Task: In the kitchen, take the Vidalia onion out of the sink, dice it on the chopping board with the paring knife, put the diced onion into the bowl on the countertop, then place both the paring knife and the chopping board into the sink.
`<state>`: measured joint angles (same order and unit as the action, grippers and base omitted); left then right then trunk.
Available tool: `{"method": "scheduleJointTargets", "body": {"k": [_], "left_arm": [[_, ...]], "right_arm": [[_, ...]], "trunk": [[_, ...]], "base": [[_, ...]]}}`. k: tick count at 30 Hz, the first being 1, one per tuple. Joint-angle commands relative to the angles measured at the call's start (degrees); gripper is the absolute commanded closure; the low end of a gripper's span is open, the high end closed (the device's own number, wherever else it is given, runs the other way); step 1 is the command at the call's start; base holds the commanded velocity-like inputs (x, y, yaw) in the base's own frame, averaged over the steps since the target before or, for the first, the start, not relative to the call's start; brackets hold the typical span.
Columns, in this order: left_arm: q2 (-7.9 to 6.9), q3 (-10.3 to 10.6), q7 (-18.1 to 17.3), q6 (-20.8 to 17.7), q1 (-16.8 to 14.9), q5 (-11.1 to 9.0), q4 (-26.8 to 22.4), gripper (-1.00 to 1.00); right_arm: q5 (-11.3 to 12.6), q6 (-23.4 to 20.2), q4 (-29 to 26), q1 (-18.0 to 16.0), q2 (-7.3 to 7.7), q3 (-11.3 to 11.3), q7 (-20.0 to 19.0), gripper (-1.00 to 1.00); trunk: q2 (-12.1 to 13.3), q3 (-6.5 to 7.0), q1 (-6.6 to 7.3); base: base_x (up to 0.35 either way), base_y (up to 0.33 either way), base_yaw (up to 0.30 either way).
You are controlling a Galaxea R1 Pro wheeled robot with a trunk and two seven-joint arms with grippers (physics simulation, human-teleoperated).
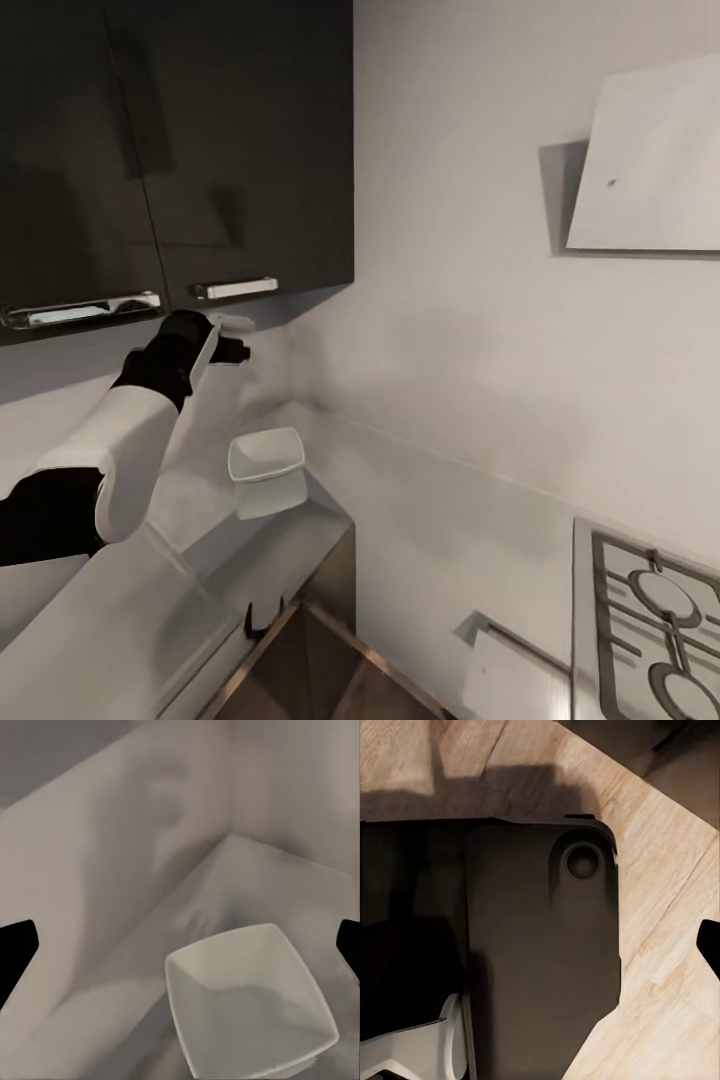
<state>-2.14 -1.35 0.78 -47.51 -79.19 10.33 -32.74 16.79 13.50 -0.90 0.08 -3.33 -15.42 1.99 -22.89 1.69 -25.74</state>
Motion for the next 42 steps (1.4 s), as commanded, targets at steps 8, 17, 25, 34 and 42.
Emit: {"method": "scheduleJointTargets", "body": {"k": [8, 17, 25, 34, 42], "left_arm": [[-0.04, -0.1, 0.0, -0.2, 0.0, 0.2, -1.2, -1.00], [-0.06, -0.1, 0.0, -0.2, 0.0, 0.3, -1.2, -1.00], [-0.50, 0.0, 0.0, -0.2, 0.0, 0.3, -0.8, -1.00], [-0.98, 0.0, 0.0, 0.5, 0.2, 0.3, 3.7, -1.00], [-0.97, 0.0, 0.0, 7.9, 0.3, 0.2, 11.3, -1.00]], "right_arm": [[0.4, 0.2, -0.1, 0.0, -0.01, -0.5, 0.2, -1.00], [0.4, 0.1, -0.1, 0.0, -0.01, -0.5, 0.2, -1.00], [0.5, 0.1, -0.1, 0.0, -0.02, -0.5, 0.2, -1.00], [0.5, 0.1, -0.1, 0.0, -0.01, -0.5, 0.2, -1.00], [0.5, 0.1, -0.1, 0.0, -0.01, -0.4, 0.3, -1.00]], "trunk": [[0.0, -0.02, -0.05], [0.0, -0.02, -0.05], [0.0, -0.02, -0.05], [0.0, -0.02, -0.05], [0.0, -0.02, -0.05]], "base": [[0.105, 0.001, 0.000], [0.002, 0.000, 0.000], [0.000, 0.000, 0.000], [0.000, 0.000, 0.000], [0.000, 0.000, 0.000]]}}
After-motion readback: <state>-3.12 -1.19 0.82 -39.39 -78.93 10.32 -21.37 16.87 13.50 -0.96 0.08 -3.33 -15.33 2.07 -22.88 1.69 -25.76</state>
